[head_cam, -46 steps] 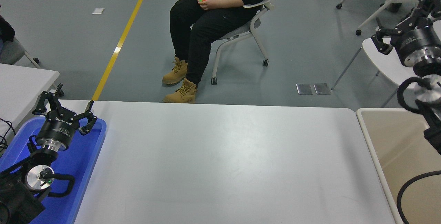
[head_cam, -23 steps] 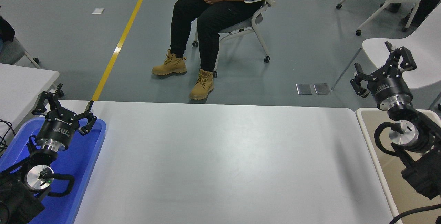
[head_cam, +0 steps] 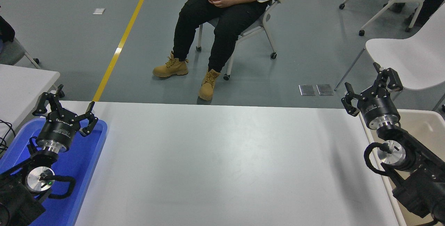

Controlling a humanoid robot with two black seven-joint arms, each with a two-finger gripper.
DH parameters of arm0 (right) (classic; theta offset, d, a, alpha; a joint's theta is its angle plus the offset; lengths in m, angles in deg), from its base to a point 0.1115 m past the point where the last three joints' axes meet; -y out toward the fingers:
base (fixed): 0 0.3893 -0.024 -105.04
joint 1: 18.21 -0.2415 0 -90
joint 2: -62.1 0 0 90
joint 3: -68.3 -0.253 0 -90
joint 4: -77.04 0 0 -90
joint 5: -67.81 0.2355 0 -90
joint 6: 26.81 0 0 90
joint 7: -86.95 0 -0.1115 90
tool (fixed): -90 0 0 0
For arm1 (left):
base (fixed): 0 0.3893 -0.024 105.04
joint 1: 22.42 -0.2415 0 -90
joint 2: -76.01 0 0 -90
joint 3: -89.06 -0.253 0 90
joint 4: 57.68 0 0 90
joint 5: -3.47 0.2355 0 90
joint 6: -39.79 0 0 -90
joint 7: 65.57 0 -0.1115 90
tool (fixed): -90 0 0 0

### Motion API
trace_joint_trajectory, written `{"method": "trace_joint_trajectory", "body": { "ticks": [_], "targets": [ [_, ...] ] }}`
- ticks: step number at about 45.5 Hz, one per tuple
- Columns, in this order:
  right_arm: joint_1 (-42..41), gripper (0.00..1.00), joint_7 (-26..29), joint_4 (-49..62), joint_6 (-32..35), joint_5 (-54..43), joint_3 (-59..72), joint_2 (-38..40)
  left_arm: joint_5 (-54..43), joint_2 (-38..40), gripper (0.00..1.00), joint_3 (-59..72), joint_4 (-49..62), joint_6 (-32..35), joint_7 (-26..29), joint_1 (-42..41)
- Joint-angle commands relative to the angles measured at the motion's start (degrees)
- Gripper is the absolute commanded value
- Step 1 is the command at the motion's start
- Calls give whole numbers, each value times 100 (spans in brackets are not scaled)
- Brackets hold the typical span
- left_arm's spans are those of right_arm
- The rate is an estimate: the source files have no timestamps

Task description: Clean the table surface

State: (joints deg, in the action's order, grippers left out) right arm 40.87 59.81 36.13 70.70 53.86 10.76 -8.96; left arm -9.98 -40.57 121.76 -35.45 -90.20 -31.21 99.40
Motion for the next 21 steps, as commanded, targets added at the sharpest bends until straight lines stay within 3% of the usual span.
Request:
{"method": "trace_joint_trajectory", "body": {
  "ticks": [1,21],
  "targets": [
    [121,98,-423,30,-4,-327,-3,-22,0,-5,100,0,0,0,0,0],
    [332,98,-414,39,-4,-327,85,-31,0,-5,100,0,0,0,0,0]
  ]
}}
